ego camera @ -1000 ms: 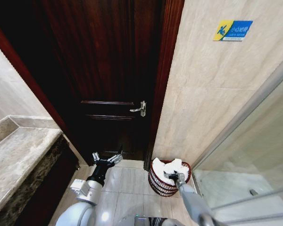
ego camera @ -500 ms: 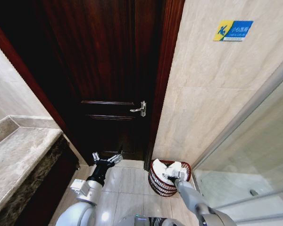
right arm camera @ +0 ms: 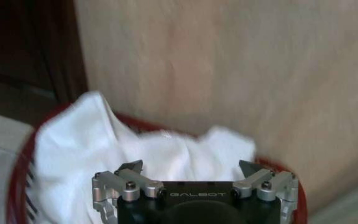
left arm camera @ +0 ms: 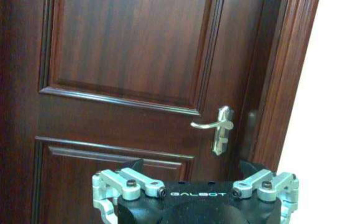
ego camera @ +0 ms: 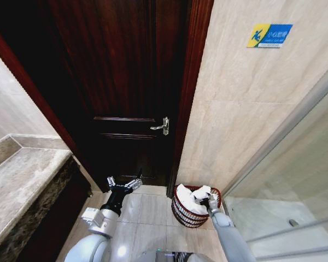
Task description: Discard the used towel into the hamper.
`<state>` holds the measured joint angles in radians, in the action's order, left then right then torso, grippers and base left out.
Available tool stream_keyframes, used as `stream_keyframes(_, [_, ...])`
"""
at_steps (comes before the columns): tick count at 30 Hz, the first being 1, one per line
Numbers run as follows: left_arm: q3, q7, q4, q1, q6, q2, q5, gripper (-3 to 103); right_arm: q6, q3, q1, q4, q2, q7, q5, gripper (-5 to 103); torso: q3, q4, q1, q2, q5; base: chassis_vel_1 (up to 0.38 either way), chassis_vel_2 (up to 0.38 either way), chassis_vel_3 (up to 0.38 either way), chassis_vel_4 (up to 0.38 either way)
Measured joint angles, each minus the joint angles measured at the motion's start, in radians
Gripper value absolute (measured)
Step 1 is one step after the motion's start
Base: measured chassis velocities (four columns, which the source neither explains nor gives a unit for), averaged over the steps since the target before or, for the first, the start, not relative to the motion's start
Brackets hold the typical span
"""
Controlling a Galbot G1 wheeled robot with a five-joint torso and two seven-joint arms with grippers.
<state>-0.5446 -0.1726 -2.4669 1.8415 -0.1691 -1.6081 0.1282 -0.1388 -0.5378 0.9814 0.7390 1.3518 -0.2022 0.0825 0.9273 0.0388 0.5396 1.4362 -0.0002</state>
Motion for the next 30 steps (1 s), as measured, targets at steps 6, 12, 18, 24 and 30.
stream_keyframes(6, [0.000,0.000,0.000,0.000,0.000,0.000,0.000,100,-0.012,-0.001,-0.149,-0.273,0.031,-0.067,-0.132,100,0.000,0.0005,0.000,0.000,0.0004,0.000,0.000,0.000,0.000])
stream_keyframes(12, [0.000,0.000,0.000,0.000,0.000,0.000,0.000,100,0.042,-0.007,-0.258,-0.448,0.060,-0.082,-0.146,100,0.000,0.0003,0.000,0.000,-0.0004,0.000,0.000,0.000,0.000])
stream_keyframes(18, [0.000,0.000,0.000,0.000,0.000,0.000,0.000,100,0.160,-0.060,-0.289,-0.528,0.089,-0.045,-0.150,100,0.000,0.0004,0.000,0.000,0.0003,0.000,0.000,0.000,0.000])
stream_keyframes(24, [0.000,0.000,0.000,0.000,0.000,0.000,0.000,100,0.154,-0.035,-0.240,-0.423,0.069,-0.067,-0.245,100,0.000,0.0001,0.000,0.000,0.0005,0.000,0.000,0.000,0.000])
stream_keyframes(30, [0.000,0.000,0.000,0.000,0.000,0.000,0.000,100,0.127,0.004,-0.105,-0.143,0.030,-0.092,-0.288,100,0.000,0.0004,0.000,0.000,0.0007,0.000,0.000,0.000,0.000])
